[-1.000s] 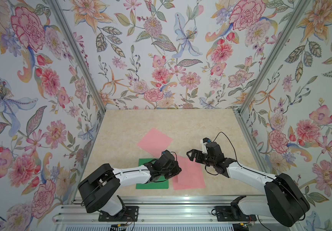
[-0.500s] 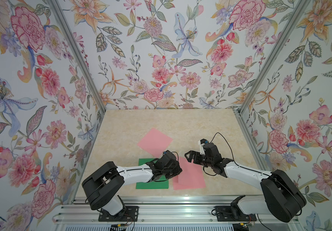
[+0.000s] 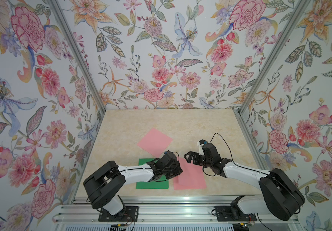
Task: Sort the scattered colored papers by color
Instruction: Place the colored paper.
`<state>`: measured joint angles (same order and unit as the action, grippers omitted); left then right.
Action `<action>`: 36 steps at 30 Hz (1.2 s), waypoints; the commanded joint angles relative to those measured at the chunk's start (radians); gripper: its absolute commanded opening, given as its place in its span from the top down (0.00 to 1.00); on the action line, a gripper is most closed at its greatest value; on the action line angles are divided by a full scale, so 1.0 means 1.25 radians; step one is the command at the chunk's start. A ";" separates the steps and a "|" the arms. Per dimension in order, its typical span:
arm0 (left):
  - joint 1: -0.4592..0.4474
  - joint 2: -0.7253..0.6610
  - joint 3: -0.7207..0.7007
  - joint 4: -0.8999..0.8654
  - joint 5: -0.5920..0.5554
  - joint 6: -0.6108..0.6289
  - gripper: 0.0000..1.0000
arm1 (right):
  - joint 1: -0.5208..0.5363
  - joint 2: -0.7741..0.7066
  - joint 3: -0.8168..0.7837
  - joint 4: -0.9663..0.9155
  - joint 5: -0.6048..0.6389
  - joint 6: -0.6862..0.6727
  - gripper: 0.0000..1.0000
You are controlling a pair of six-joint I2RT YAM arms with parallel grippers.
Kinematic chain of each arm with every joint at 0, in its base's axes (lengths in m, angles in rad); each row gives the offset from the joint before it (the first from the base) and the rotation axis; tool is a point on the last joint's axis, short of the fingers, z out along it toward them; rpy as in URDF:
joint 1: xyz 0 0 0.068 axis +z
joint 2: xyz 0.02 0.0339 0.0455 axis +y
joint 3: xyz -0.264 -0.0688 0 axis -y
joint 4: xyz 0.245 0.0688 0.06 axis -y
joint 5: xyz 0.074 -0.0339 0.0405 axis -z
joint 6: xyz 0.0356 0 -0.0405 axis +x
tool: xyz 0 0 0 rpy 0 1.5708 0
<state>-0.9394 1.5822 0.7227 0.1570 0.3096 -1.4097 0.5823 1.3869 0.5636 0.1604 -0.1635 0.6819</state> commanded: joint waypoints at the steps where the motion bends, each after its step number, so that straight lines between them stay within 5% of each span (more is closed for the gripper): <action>1: -0.013 -0.007 0.008 -0.020 -0.006 0.020 1.00 | 0.007 0.019 -0.014 -0.018 0.017 -0.001 0.00; 17: -0.014 0.001 0.019 -0.025 -0.005 0.025 1.00 | 0.021 0.077 -0.043 0.018 0.015 0.029 0.00; 20: -0.003 -0.002 0.022 -0.059 -0.009 0.044 0.66 | 0.025 0.077 -0.045 0.018 0.017 0.031 0.00; 22: 0.014 -0.012 0.050 -0.153 -0.031 0.102 0.56 | 0.026 0.074 -0.047 0.017 0.020 0.032 0.00; 27: 0.078 -0.083 0.157 -0.441 -0.198 0.288 0.49 | 0.027 0.056 -0.055 0.005 0.031 0.032 0.00; 36: 0.199 -0.180 0.166 -0.496 -0.260 0.372 0.46 | 0.029 0.038 -0.061 -0.015 0.049 0.035 0.00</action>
<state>-0.7208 1.3739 0.9215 -0.3828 0.0399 -1.0195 0.6117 1.4414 0.5148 0.2256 -0.1226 0.7086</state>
